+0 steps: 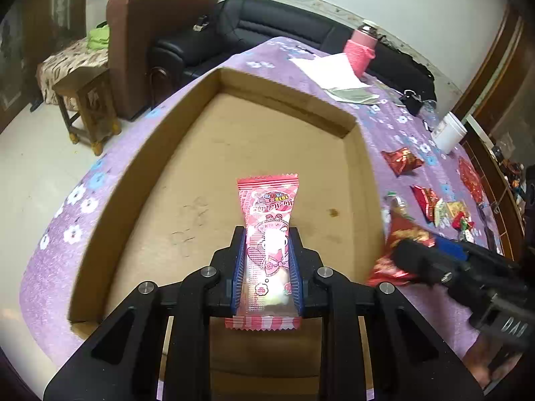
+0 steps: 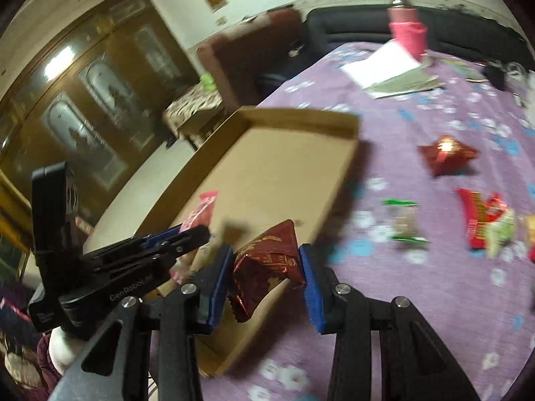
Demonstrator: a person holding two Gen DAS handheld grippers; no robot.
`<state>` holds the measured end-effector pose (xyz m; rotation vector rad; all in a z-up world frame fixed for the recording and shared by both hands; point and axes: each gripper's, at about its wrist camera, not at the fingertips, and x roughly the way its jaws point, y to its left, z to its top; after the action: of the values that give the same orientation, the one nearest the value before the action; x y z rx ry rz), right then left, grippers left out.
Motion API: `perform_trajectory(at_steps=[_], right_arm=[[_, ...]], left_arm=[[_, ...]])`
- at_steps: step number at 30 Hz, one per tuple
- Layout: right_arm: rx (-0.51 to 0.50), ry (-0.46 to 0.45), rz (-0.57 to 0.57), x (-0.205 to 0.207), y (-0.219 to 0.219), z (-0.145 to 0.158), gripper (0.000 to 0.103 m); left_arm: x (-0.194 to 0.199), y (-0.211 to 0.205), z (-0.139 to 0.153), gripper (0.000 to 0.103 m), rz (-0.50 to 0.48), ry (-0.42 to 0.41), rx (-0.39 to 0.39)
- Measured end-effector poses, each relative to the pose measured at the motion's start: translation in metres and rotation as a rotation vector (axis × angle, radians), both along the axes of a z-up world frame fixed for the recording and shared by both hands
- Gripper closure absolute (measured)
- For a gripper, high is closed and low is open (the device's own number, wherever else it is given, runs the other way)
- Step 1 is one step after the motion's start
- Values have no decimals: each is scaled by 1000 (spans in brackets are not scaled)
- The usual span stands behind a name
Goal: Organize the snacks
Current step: 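Carry both snacks over the cardboard box and open both tools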
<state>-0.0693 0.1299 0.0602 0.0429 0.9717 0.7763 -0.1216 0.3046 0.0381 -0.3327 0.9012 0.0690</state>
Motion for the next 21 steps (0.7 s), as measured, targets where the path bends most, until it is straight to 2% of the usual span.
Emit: perform_trajectory(at_steps=[7, 9, 10, 12, 17, 19, 21], right_arm=[[-79, -29, 50, -5, 36, -13, 58], [-92, -43, 43, -9, 38, -13, 53], [-87, -40, 42, -11, 37, -13, 47], [-74, -42, 29, -11, 32, -9, 41], [-52, -56, -64, -9, 2, 6, 41], [-66, -59, -125, -8, -18, 14, 40], [-92, -83, -182, -9, -40, 22, 35]], left_arm=[[-5, 14, -5, 79, 5, 25, -35], [-5, 17, -5, 79, 11, 36, -53], [-6, 17, -5, 79, 16, 44, -60], [-7, 18, -4, 79, 23, 50, -66], [-23, 17, 13, 79, 31, -10, -77], [-30, 15, 28, 79, 1, -45, -125], [-39, 11, 42, 79, -43, -89, -187]])
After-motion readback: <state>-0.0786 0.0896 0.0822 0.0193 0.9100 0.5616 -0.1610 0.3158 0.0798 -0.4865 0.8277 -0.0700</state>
